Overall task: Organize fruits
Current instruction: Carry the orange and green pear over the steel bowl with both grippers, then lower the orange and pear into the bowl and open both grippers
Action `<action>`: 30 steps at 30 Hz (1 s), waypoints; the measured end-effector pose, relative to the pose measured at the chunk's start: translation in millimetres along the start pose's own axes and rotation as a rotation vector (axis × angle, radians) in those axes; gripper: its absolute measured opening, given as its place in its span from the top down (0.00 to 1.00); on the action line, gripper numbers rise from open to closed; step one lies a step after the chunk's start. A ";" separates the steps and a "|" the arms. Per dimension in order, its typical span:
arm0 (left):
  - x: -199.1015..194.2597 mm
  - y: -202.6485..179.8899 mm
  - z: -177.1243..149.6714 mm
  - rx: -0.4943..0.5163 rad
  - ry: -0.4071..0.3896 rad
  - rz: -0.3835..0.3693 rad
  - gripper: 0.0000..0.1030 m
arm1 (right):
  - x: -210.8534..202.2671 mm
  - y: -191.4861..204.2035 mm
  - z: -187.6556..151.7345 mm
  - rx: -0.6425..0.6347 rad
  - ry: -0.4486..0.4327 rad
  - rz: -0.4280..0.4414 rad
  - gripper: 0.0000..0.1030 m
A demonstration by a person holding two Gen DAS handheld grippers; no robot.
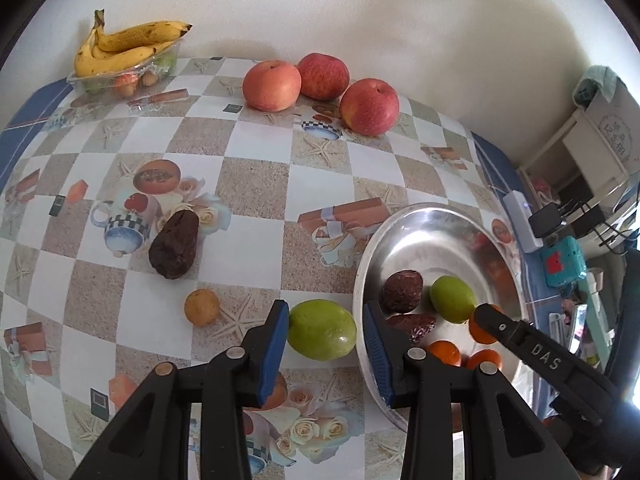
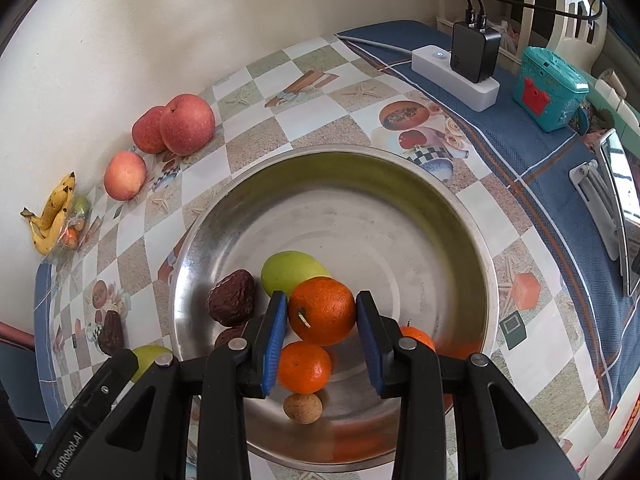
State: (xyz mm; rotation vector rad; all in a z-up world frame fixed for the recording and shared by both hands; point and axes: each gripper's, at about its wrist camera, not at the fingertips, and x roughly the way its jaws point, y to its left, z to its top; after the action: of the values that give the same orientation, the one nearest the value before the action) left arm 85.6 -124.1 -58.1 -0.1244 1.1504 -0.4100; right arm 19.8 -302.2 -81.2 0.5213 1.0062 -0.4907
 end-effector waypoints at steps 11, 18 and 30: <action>21.8 8.5 -7.5 -0.025 0.085 0.003 0.59 | 0.2 0.9 -0.2 0.000 0.002 0.002 0.64; 30.4 14.5 -11.0 -0.043 0.087 0.017 0.56 | 0.8 0.0 -0.7 0.007 0.004 0.002 0.64; 46.8 30.6 -8.9 -0.161 0.131 -0.077 0.47 | 1.1 0.2 -0.4 0.010 0.003 -0.002 0.64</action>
State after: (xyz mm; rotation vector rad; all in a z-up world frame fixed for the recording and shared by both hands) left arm 101.3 -112.6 -111.3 -0.2859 1.3107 -0.3976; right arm 20.1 -302.0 -82.3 0.5297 1.0081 -0.4973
